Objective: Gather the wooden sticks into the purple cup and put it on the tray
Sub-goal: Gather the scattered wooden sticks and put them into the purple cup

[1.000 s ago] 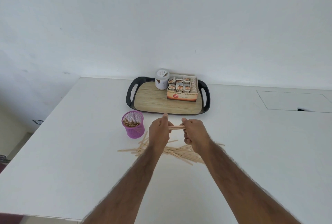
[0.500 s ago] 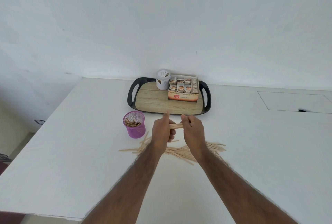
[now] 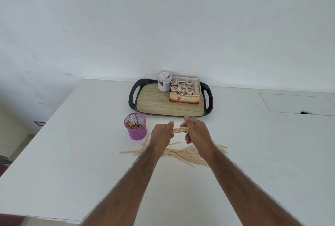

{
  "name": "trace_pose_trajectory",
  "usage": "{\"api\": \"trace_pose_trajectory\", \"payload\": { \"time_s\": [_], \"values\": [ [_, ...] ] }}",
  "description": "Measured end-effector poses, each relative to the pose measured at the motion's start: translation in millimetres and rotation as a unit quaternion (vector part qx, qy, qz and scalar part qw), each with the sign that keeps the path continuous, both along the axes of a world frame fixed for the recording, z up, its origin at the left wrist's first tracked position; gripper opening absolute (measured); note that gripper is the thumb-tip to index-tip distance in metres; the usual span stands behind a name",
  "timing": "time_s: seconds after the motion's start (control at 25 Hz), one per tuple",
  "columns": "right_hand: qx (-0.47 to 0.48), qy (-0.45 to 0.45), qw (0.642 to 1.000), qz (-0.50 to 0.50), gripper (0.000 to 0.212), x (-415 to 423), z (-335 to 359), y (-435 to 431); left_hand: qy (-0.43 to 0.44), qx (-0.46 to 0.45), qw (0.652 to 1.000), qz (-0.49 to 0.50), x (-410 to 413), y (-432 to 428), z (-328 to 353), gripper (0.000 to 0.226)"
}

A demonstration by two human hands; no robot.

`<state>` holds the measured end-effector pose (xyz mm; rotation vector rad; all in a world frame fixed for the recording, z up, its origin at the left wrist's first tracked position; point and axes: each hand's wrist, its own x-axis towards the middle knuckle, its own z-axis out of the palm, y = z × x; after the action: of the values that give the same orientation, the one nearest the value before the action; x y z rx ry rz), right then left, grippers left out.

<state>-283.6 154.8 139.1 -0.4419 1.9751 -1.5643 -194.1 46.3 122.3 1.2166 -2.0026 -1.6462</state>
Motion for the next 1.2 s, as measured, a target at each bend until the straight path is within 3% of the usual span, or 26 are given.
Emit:
{"api": "trace_pose_trajectory", "payload": {
  "time_s": [0.16, 0.68, 0.88, 1.0, 1.2],
  "values": [
    [-0.058, -0.024, 0.996, 0.070, 0.009, -10.3, 3.2, 11.7, 0.002, 0.003, 1.000, 0.025, 5.1, -7.0, -4.3, 0.052],
    [-0.018, -0.004, 0.998, 0.058, 0.010, -6.5, 1.7, -11.0, 0.059, -0.009, 0.996, 0.063, 41.5, -23.3, -31.4, 0.060],
    [0.021, 0.128, 0.989, 0.067, 0.012, -6.4, 23.2, -45.5, -0.073, -0.298, 0.943, 0.129, 107.2, -57.7, -84.3, 0.040],
    [0.051, 0.311, 0.943, 0.109, 0.014, 3.5, 40.1, -83.1, -0.221, -0.317, 0.921, 0.054, 125.5, -61.1, -124.3, 0.063],
    [0.132, 0.549, 0.793, 0.229, 0.017, 29.0, 39.1, -140.0, -0.251, -0.356, 0.900, -0.023, 126.4, -56.2, -137.2, 0.075]
  ]
}}
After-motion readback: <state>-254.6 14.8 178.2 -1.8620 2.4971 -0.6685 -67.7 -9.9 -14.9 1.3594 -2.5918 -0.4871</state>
